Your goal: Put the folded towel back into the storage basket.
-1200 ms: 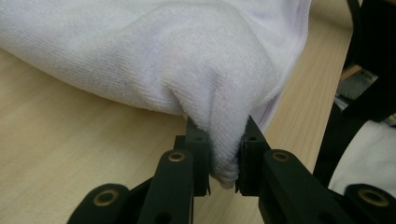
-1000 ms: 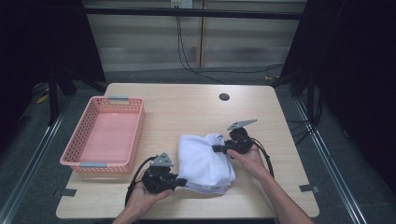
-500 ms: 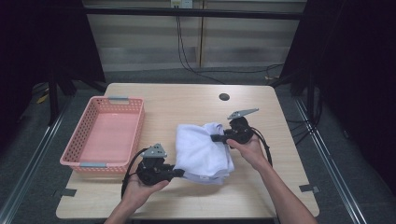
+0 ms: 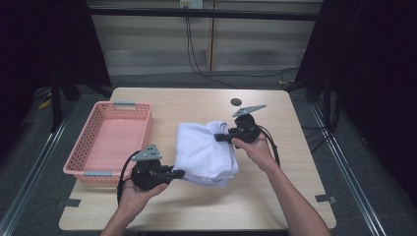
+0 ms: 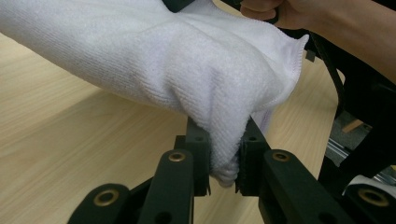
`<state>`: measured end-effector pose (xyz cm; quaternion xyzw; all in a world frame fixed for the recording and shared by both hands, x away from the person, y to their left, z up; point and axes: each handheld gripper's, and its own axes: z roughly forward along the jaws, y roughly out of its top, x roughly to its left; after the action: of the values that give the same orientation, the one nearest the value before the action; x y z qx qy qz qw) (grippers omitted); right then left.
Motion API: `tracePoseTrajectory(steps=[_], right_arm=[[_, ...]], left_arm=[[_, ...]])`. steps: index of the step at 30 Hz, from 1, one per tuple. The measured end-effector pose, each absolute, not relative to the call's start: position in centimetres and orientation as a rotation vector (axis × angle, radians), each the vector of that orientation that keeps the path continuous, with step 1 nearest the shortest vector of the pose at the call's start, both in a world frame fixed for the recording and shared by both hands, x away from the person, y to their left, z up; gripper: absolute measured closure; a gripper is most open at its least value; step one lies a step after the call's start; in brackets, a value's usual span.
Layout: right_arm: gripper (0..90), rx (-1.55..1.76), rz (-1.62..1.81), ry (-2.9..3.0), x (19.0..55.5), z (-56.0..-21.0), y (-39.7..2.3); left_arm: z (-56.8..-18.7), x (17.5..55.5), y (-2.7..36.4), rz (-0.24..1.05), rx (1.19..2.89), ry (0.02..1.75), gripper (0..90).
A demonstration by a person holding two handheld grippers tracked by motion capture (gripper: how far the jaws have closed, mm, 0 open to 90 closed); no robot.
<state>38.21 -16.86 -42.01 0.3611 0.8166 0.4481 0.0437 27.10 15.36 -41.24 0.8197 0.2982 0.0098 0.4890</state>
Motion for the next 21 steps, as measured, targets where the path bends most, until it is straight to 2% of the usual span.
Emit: tracePoseTrajectory(steps=[21], right_arm=[[68.8,1.046,1.430,2.511,41.6,-37.6,-11.8]], left_arm=[[-37.8,28.7,20.8,0.099,1.899,0.798,80.0]])
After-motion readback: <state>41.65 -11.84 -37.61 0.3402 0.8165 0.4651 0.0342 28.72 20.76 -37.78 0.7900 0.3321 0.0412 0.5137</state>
